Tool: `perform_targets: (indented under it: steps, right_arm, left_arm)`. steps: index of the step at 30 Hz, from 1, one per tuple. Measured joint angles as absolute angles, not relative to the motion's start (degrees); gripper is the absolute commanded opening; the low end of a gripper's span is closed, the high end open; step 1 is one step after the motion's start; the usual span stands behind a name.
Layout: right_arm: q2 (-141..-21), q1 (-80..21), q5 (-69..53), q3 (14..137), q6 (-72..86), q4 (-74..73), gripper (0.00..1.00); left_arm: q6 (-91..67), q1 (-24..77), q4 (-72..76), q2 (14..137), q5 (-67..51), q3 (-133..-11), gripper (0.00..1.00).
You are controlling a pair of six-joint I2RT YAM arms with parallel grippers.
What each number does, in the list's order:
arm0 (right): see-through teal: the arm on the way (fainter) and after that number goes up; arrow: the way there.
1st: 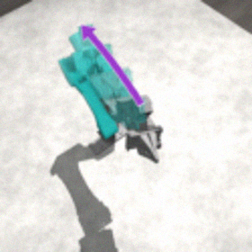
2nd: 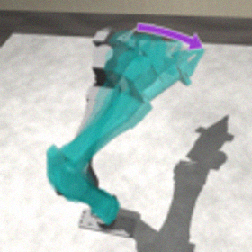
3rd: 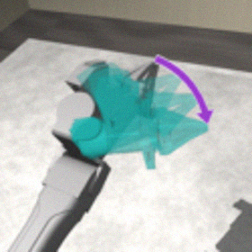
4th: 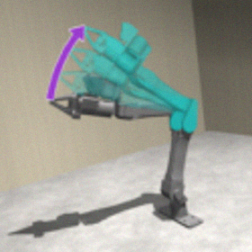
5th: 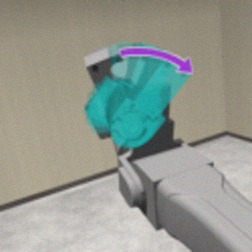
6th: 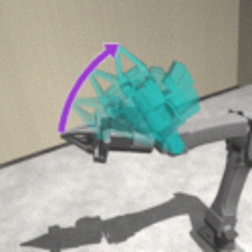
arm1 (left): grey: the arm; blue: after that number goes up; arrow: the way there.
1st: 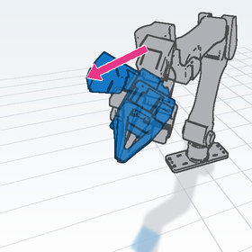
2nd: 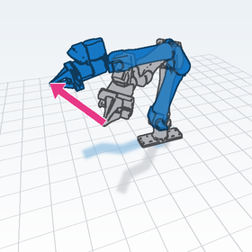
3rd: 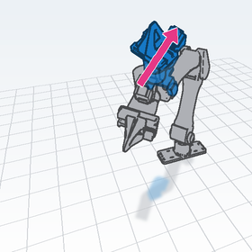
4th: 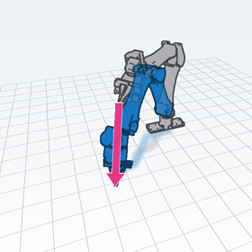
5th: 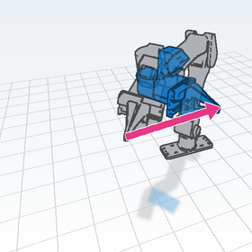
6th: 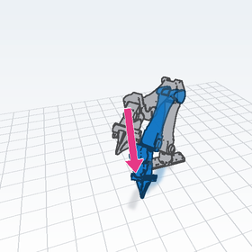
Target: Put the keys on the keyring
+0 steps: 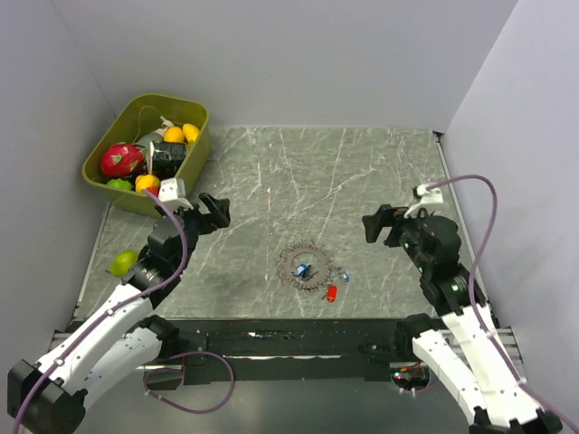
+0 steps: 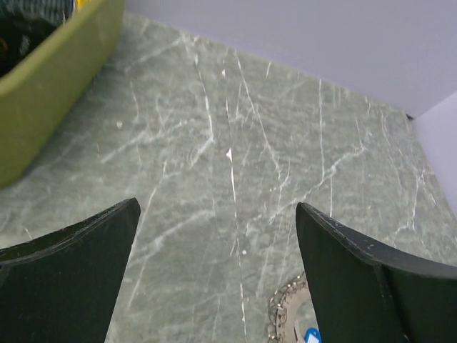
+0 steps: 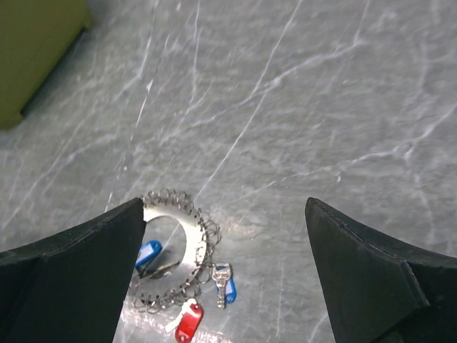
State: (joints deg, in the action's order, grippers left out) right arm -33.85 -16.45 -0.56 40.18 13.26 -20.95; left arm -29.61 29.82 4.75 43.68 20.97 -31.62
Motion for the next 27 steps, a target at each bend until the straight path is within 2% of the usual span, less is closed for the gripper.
perform_targets:
  steps: [17,27]
  right_arm:
    - [-21.21,-16.45,0.80,39.59,11.94,-21.15,1.00]
    - [-13.17,-16.45,0.95,28.34,16.25,-15.38,1.00]
  left_arm:
    - [-23.18,29.82,6.46,43.86,18.31,-36.03,0.96]
    - [-24.97,29.82,6.70,42.15,17.87,-35.86,0.96]
